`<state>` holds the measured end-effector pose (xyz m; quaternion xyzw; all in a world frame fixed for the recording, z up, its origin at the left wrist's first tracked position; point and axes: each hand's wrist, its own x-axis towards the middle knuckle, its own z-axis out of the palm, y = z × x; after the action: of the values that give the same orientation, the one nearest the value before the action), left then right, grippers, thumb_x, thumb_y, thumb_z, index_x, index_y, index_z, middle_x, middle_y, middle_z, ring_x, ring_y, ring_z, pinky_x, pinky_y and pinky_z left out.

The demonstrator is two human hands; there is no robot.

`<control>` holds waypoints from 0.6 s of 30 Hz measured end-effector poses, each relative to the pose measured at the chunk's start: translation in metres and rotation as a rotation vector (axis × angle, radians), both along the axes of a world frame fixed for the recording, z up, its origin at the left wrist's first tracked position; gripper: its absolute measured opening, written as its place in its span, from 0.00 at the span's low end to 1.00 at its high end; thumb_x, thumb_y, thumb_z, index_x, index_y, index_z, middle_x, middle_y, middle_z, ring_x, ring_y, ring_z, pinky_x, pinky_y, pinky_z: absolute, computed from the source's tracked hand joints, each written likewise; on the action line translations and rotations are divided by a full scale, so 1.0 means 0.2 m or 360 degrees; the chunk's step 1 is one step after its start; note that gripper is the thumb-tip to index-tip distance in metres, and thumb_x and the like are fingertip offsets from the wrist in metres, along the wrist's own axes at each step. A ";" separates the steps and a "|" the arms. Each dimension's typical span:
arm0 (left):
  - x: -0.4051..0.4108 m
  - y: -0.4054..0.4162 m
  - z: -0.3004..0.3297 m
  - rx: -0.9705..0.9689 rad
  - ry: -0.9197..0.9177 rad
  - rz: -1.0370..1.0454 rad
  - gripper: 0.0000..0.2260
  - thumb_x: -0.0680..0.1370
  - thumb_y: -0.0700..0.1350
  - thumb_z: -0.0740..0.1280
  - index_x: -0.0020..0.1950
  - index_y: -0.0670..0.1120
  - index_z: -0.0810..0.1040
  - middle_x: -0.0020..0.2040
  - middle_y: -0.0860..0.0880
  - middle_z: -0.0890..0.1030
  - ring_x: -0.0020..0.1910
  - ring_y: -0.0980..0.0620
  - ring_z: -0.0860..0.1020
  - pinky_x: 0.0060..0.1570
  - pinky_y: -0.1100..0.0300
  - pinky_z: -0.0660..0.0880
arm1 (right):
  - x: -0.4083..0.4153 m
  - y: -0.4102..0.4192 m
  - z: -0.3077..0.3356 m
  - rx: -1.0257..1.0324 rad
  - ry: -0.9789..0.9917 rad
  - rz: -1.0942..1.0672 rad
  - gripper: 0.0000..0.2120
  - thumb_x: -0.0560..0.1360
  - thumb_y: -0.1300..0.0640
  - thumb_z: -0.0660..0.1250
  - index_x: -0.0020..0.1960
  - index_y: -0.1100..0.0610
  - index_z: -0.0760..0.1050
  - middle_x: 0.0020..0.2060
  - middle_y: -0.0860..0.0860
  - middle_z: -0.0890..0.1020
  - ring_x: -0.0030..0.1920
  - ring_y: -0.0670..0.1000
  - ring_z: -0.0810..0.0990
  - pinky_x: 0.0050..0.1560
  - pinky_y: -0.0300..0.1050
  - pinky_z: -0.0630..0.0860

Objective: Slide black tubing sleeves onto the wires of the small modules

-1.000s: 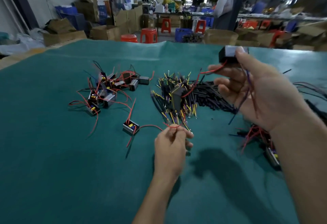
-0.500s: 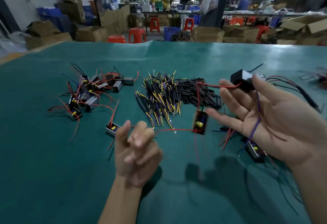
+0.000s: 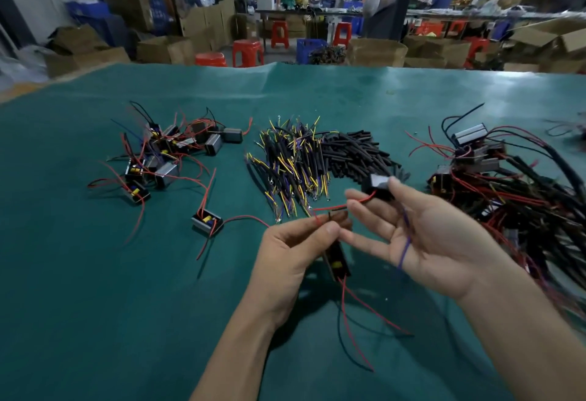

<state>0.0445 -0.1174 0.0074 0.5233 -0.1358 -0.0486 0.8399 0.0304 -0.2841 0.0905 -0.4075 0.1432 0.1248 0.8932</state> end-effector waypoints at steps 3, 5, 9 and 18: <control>0.01 0.00 -0.02 0.0023 0.0032 0.0083 0.11 0.75 0.49 0.73 0.54 0.45 0.87 0.53 0.42 0.86 0.52 0.50 0.83 0.55 0.58 0.79 | 0.05 0.02 -0.09 -0.0041 0.0076 0.0020 0.10 0.85 0.54 0.59 0.57 0.62 0.72 0.45 0.64 0.86 0.38 0.56 0.88 0.34 0.55 0.84; 0.00 -0.01 -0.02 0.0014 0.0052 0.0136 0.12 0.78 0.49 0.69 0.53 0.43 0.86 0.51 0.40 0.86 0.50 0.47 0.85 0.52 0.58 0.80 | 0.07 0.00 -0.14 -0.0172 0.0092 0.0049 0.13 0.85 0.57 0.59 0.58 0.68 0.73 0.43 0.63 0.86 0.38 0.57 0.88 0.33 0.48 0.84; 0.03 -0.02 -0.03 0.0216 0.0096 0.0415 0.09 0.83 0.42 0.63 0.50 0.44 0.83 0.45 0.47 0.87 0.47 0.50 0.86 0.41 0.62 0.80 | 0.07 -0.07 -0.19 -0.0586 -0.0023 0.0085 0.10 0.83 0.62 0.61 0.64 0.59 0.71 0.48 0.66 0.86 0.32 0.56 0.85 0.32 0.47 0.82; 0.03 0.00 -0.01 0.0126 0.0164 0.0379 0.11 0.84 0.36 0.58 0.53 0.38 0.81 0.48 0.42 0.86 0.50 0.49 0.84 0.55 0.51 0.80 | 0.04 -0.10 -0.28 -0.2086 -0.0442 0.0550 0.05 0.80 0.52 0.69 0.53 0.51 0.82 0.25 0.53 0.82 0.22 0.49 0.77 0.27 0.40 0.74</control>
<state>0.0509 -0.1167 0.0058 0.5653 -0.0273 0.0195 0.8242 0.0390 -0.3038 0.0354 -0.8924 0.0065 0.0998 0.4401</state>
